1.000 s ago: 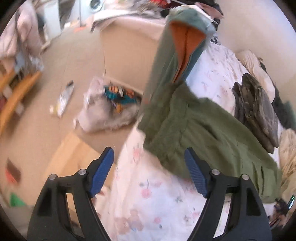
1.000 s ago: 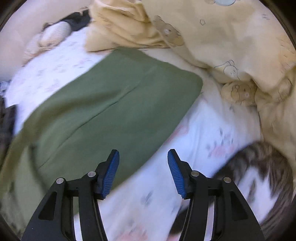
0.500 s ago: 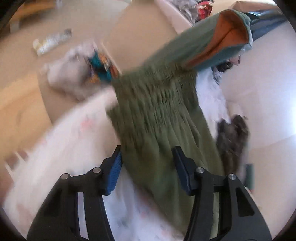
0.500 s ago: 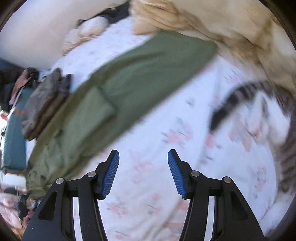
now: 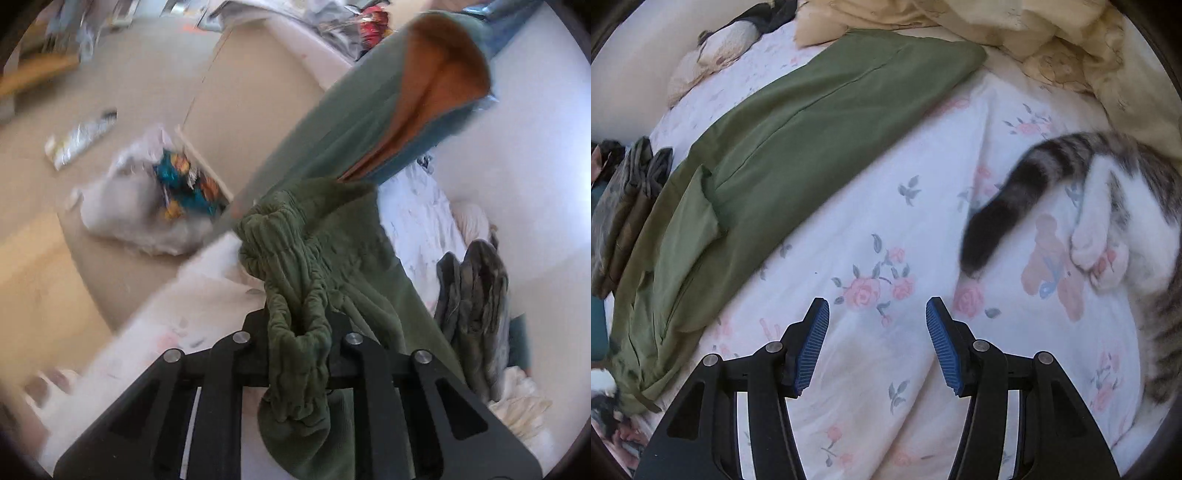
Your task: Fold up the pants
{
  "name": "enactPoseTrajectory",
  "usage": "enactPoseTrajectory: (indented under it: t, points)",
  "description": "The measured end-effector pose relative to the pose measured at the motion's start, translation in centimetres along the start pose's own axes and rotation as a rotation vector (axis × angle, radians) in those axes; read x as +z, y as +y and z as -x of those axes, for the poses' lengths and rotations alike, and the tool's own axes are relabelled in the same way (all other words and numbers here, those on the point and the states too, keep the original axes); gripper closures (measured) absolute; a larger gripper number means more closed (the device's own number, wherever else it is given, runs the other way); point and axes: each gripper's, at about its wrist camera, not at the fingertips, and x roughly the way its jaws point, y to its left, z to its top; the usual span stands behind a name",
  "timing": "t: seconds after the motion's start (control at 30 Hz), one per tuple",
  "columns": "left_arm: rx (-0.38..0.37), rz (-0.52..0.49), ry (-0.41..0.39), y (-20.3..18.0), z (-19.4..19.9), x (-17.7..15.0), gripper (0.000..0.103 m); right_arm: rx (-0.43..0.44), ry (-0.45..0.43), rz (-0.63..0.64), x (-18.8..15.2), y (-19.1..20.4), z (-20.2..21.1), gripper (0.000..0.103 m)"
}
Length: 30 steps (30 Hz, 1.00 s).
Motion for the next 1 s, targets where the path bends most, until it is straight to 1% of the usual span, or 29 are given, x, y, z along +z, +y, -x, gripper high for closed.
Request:
enactPoseTrajectory:
  t: [0.1, 0.13, 0.17, 0.2, 0.23, 0.27, 0.3, 0.33, 0.4, 0.43, 0.47, 0.5, 0.53, 0.57, 0.6, 0.63, 0.67, 0.7, 0.73, 0.77, 0.8, 0.83, 0.87, 0.9, 0.93, 1.0]
  points:
    - [0.065, -0.054, -0.002, -1.6, 1.6, 0.2, 0.089, 0.142, -0.037, -0.05, 0.8, -0.9, -0.2, 0.045]
    - [0.084, -0.068, 0.0, -2.2, 1.9, 0.3, 0.089, 0.193, -0.04, -0.088, 1.2, -1.6, -0.6, 0.043]
    - [0.102, -0.09, -0.001, -3.0, 2.3, 0.3, 0.089, 0.207, -0.04, -0.12, 1.5, -2.1, -1.3, 0.039]
    - [0.106, -0.115, -0.004, -3.7, 2.5, 0.3, 0.09, 0.202, -0.035, -0.131, 2.0, -2.3, -2.1, 0.038]
    - [0.076, -0.149, -0.006, -4.4, 2.8, 0.1, 0.09, 0.207, -0.038, -0.128, 2.6, -2.6, -2.9, 0.038]
    - [0.055, -0.191, -0.009, -5.4, 3.3, 0.0, 0.09, 0.224, -0.063, -0.13, 3.2, -2.8, -3.3, 0.038]
    - [0.065, -0.223, -0.012, -6.0, 3.6, 0.0, 0.09, 0.241, -0.079, -0.138, 3.7, -3.0, -3.5, 0.036]
    - [0.067, -0.237, -0.011, -6.6, 4.0, 0.1, 0.09, 0.284, -0.096, -0.17, 4.5, -3.4, -3.7, 0.036]
    - [0.08, -0.238, -0.004, -7.5, 4.6, 0.6, 0.09, 0.414, -0.116, -0.27, 6.2, -4.7, -4.7, 0.036]
    - [0.086, -0.241, -0.002, -8.0, 5.0, 0.9, 0.09, 0.453, -0.126, -0.304, 6.9, -5.2, -5.3, 0.037]
    - [0.097, -0.256, -0.003, -8.5, 5.3, 1.1, 0.09, 0.467, -0.139, -0.324, 7.6, -5.6, -5.8, 0.042]
    - [0.104, -0.283, -0.005, -9.3, 5.8, 1.3, 0.09, 0.466, -0.156, -0.336, 8.5, -6.0, -6.2, 0.047]
    - [0.085, -0.306, -0.001, -9.8, 6.0, 1.4, 0.09, 0.444, -0.193, -0.343, 9.3, -6.5, -6.5, 0.049]
    - [0.067, -0.377, -0.005, -10.7, 6.4, 1.4, 0.09, 0.399, -0.215, -0.33, 10.3, -6.4, -6.8, 0.057]
    - [0.086, -0.46, -0.019, -11.4, 6.6, 1.2, 0.09, 0.348, -0.23, -0.312, 11.6, -6.1, -7.3, 0.06]
    - [0.106, -0.482, -0.018, -11.5, 6.5, 1.3, 0.09, 0.341, -0.241, -0.317, 12.2, -6.1, -7.7, 0.06]
    - [0.128, -0.45, 0.003, -10.9, 6.5, 1.7, 0.09, 0.338, -0.25, -0.33, 12.9, -6.1, -7.9, 0.061]
    - [0.139, -0.417, 0.022, -10.2, 6.5, 2.1, 0.09, 0.316, -0.252, -0.338, 13.6, -6.1, -8.1, 0.075]
    - [0.145, -0.413, 0.025, -9.9, 6.6, 2.2, 0.09, 0.294, -0.251, -0.336, 13.9, -6.1, -8.0, 0.086]
    - [0.15, -0.425, 0.021, -9.8, 6.9, 2.2, 0.09, 0.295, -0.256, -0.325, 14.2, -6.2, -7.8, 0.097]
    - [0.144, -0.436, 0.021, -9.6, 7.2, 2.1, 0.09, 0.297, -0.282, -0.295, 14.2, -6.0, -7.3, 0.101]
    - [0.137, -0.433, 0.021, -9.3, 7.7, 2.2, 0.09, 0.257, -0.327, -0.214, 14.4, -5.3, -6.2, 0.101]
    - [0.136, -0.428, 0.023, -9.0, 8.1, 2.4, 0.09, 0.229, -0.347, -0.163, 14.5, -4.8, -5.4, 0.101]
    - [0.134, -0.427, 0.019, -8.8, 8.5, 2.5, 0.09, 0.232, -0.35, -0.147, 14.3, -4.6, -4.7, 0.101]
    - [0.135, -0.433, 0.013, -8.7, 9.0, 2.7, 0.09, 0.253, -0.347, -0.147, 14.2, -4.6, -4.0, 0.101]
    - [0.142, -0.448, 0.015, -8.7, 9.9, 3.1, 0.09, 0.244, -0.353, -0.124, 13.7, -4.5, -2.4, 0.101]
